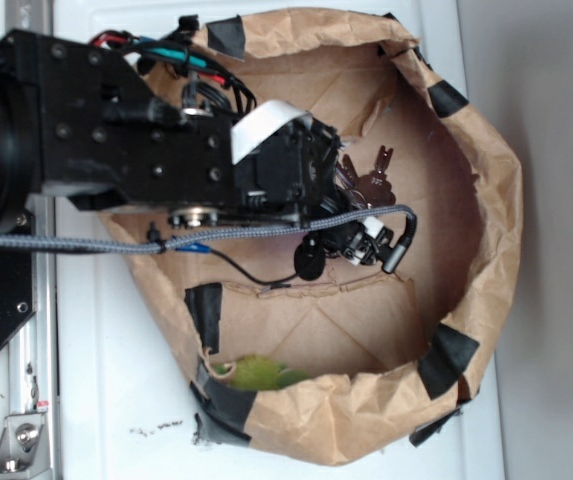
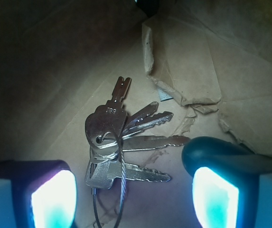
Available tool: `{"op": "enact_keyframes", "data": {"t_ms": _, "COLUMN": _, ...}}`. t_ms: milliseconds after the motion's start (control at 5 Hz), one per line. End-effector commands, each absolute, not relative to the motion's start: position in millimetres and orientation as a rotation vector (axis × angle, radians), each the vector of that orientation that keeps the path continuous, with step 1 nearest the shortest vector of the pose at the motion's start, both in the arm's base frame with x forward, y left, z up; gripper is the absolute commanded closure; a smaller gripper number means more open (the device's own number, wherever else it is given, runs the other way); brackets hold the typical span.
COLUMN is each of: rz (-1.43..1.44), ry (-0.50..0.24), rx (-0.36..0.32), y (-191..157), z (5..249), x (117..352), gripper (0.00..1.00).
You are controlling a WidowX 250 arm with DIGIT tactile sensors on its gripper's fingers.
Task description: Grab the silver keys.
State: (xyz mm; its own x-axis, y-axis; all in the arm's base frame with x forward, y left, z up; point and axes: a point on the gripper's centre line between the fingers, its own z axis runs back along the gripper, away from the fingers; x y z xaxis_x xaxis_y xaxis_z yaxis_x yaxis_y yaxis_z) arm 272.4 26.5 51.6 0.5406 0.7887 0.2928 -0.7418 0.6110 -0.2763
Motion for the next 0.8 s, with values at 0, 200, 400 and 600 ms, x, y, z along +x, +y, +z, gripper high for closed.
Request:
{"op": "enact_keyframes", "data": {"t_ms": 0, "rz": 0.846, "ry": -0.414, "rx": -0.169, "y": 11.8, "z": 51.8, "x": 283.2, "gripper": 0.00}}
{"op": "enact_keyframes", "data": {"t_ms": 200, "rz": 0.818, "ry": -0.414, "rx": -0.165, "y": 0.9, "z": 38.3, "x": 283.4, "gripper": 0.00}}
{"op": "enact_keyframes", "data": {"t_ms": 400, "rz": 0.795, "ry": -0.442, "rx": -0.170, "y": -1.8, "z": 32.3, "x": 283.3, "gripper": 0.00}}
{"op": "enact_keyframes", "data": {"t_ms": 600, "rz": 0.804, "ry": -0.450, "rx": -0.198, "y": -0.8, "z": 36.1, "x": 281.4, "gripper": 0.00}}
